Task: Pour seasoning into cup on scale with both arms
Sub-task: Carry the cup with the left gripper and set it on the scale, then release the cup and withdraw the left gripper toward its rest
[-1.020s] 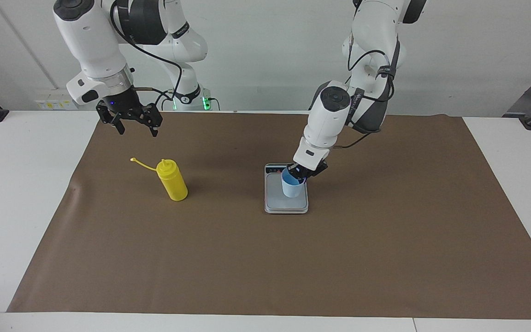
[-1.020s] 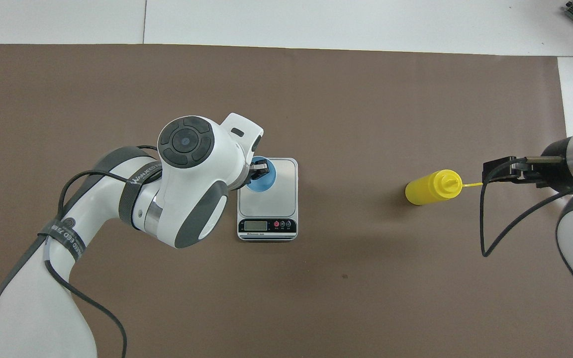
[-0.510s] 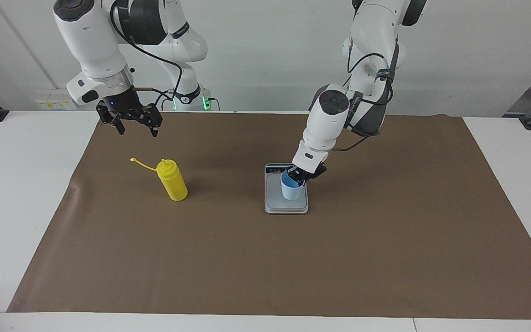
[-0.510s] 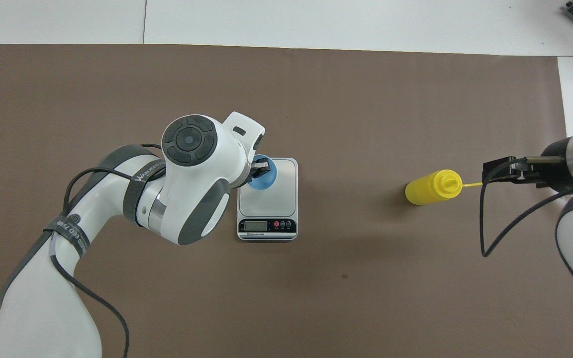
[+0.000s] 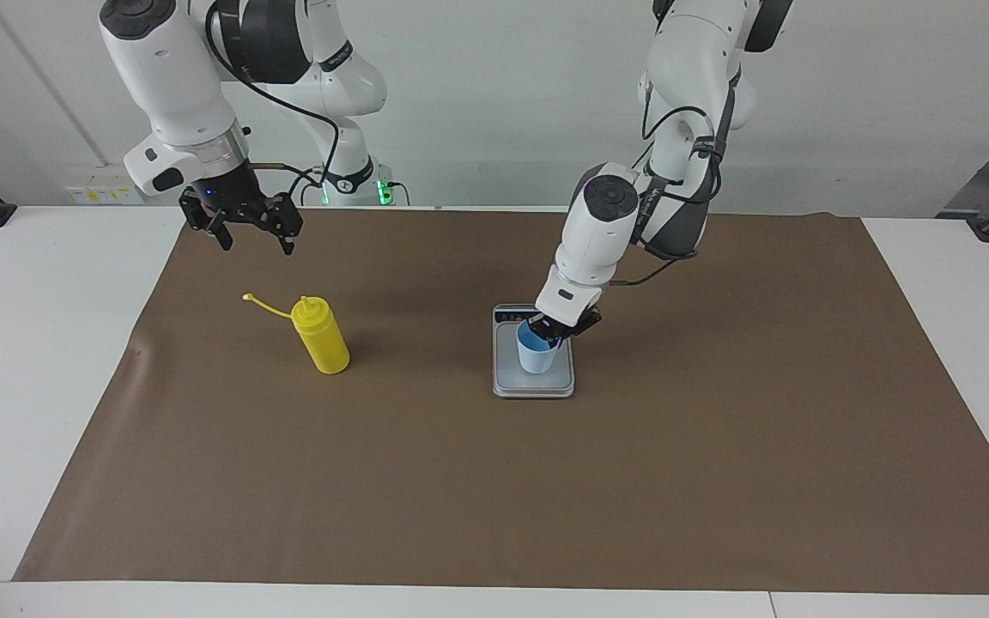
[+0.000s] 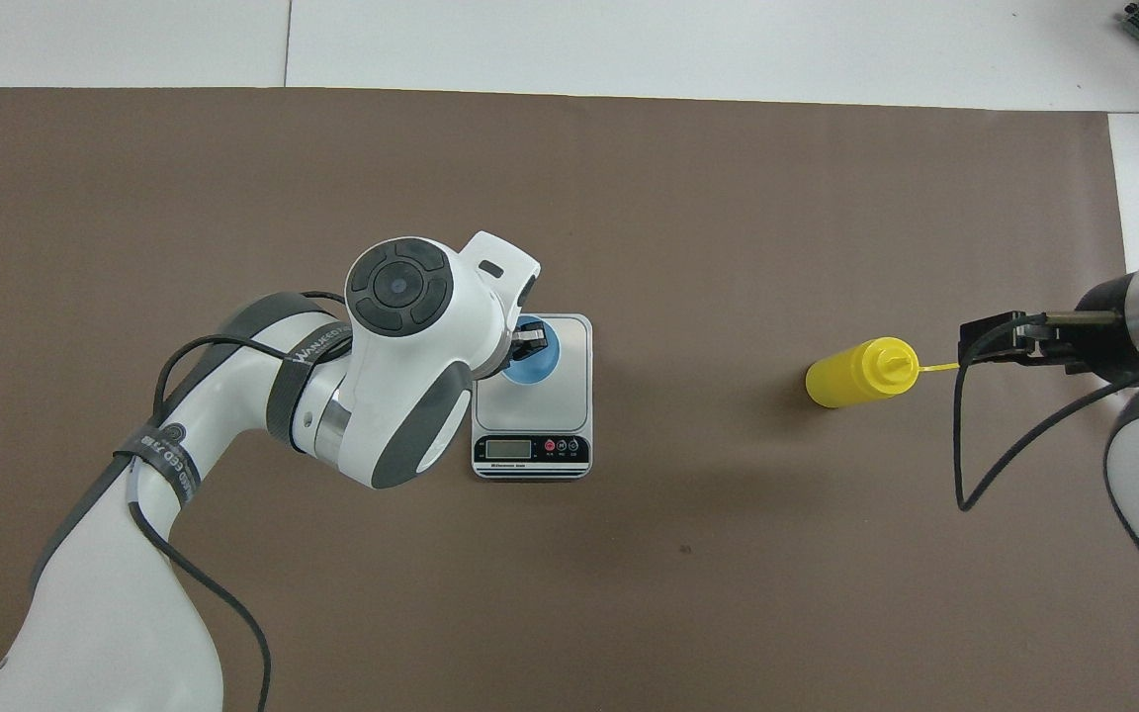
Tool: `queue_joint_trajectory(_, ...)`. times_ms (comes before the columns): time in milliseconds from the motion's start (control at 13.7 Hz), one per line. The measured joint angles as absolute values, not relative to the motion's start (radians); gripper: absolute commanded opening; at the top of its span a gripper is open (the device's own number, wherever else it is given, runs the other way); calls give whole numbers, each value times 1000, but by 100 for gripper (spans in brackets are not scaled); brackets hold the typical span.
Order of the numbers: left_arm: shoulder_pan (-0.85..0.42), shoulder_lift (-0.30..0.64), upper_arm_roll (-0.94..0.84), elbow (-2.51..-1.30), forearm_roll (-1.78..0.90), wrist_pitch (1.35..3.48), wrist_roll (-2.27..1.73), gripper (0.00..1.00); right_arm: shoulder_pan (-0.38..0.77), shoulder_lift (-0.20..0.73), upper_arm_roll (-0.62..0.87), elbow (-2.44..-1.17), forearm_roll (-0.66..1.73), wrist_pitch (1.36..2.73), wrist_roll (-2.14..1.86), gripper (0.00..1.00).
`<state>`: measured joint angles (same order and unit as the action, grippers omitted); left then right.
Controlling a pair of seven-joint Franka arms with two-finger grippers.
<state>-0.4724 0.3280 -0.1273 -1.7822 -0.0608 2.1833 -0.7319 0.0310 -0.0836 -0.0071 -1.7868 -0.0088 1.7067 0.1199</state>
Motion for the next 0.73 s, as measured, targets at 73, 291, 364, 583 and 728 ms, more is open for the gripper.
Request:
queue_joint_trajectory(73, -472, 328, -127, -1782, -56, 2184, -731, 94, 31, -84, -7, -1787, -9, 1707, 120, 100)
queue_joint_trajectory(291, -472, 328, -125, -1781, -20, 2183, -731, 100, 31, -84, -7, -1787, -9, 1707, 120, 100)
queue_joint_trajectory(364, -472, 327, -123, -1776, -11, 2181, -731, 100, 31, -84, -7, -1787, -9, 1707, 120, 100)
queue_joint_trajectory(583, -463, 293, -109, -1753, 12, 2132, -719, 100, 31, -84, -7, -1787, -9, 1707, 120, 100)
queue_joint_trajectory(728, -429, 237, -102, -1745, 14, 2062, -662, 100, 31, -84, -7, -1787, -9, 1707, 120, 100)
